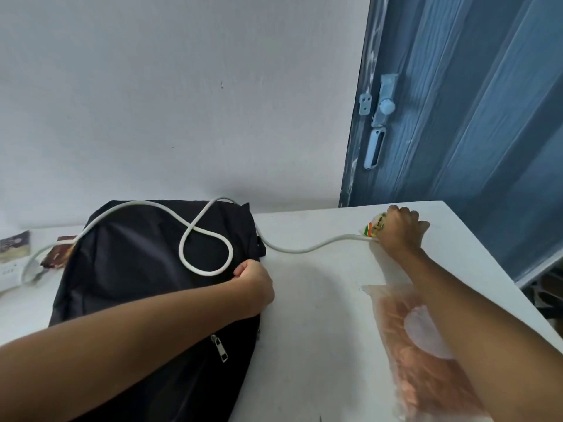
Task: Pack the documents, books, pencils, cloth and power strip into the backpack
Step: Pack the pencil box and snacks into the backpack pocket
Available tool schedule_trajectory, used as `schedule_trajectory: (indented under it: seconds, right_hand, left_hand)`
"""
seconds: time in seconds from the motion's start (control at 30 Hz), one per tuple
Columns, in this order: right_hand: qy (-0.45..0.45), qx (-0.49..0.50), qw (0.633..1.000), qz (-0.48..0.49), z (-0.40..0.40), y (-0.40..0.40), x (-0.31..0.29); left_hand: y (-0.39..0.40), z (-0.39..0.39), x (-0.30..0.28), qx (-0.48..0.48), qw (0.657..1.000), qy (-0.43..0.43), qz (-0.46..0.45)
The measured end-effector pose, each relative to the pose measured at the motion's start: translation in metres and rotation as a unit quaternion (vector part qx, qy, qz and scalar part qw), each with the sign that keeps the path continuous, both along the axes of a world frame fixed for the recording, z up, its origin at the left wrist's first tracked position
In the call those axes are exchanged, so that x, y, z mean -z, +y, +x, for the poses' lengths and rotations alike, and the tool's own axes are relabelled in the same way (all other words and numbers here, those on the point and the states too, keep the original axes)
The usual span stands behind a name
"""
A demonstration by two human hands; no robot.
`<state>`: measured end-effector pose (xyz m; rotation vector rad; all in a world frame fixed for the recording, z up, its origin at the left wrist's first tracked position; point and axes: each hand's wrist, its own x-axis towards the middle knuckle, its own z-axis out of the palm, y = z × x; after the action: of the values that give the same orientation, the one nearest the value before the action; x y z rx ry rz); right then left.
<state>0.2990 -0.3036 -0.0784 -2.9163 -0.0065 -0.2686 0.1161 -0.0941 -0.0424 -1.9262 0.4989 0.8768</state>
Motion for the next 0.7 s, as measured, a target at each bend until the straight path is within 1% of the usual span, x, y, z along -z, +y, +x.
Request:
schedule_trajectory:
  seconds: [0.03, 0.1, 0.13, 0.23, 0.33, 0.43, 0.5, 0.57, 0.6, 0.63, 0.7]
  right_hand:
    - [-0.037, -0.003, 0.999, 0.020, -0.001, 0.002, 0.002]
    - [-0.126, -0.031, 0.989, 0.070, -0.005, 0.005, 0.003]
    - [-0.166, -0.051, 0.981, 0.087, -0.007, 0.007, 0.002]
    - [-0.259, -0.100, 0.955, 0.104, -0.018, 0.020, -0.009]
    - [-0.280, -0.149, 0.934, 0.165, -0.041, 0.044, -0.028]
    - [-0.256, -0.177, 0.905, 0.289, -0.072, 0.075, -0.048]
    - [-0.226, -0.188, 0.889, 0.350, -0.095, 0.098, -0.060]
    - [-0.210, -0.202, 0.876, 0.385, -0.116, 0.119, -0.068]
    - [-0.201, -0.204, 0.869, 0.404, -0.127, 0.129, -0.072]
    - [-0.191, -0.201, 0.860, 0.428, -0.139, 0.139, -0.077]
    - [-0.164, -0.190, 0.841, 0.480, -0.166, 0.162, -0.086]
  left_hand:
    - [-0.001, 0.001, 0.001, -0.026, 0.999, -0.016, -0.016]
    - [0.001, 0.001, 0.001, -0.021, 0.999, -0.023, -0.016]
    - [0.000, 0.000, 0.000, -0.037, 0.999, -0.032, -0.012]
    - [0.006, -0.002, -0.006, -0.053, 0.996, -0.053, -0.053]
    - [0.013, -0.007, -0.010, -0.052, 0.992, -0.064, -0.093]
    - [0.026, -0.017, -0.026, -0.037, 0.982, -0.079, -0.165]
    - [0.045, -0.028, -0.039, -0.052, 0.960, -0.085, -0.261]
    - [0.069, -0.043, -0.047, -0.071, 0.913, -0.112, -0.387]
    - [0.081, -0.053, -0.050, -0.068, 0.887, -0.139, -0.436]
    - [0.092, -0.065, -0.052, -0.057, 0.865, -0.168, -0.469]
    - [0.117, -0.092, -0.054, -0.050, 0.833, -0.209, -0.509]
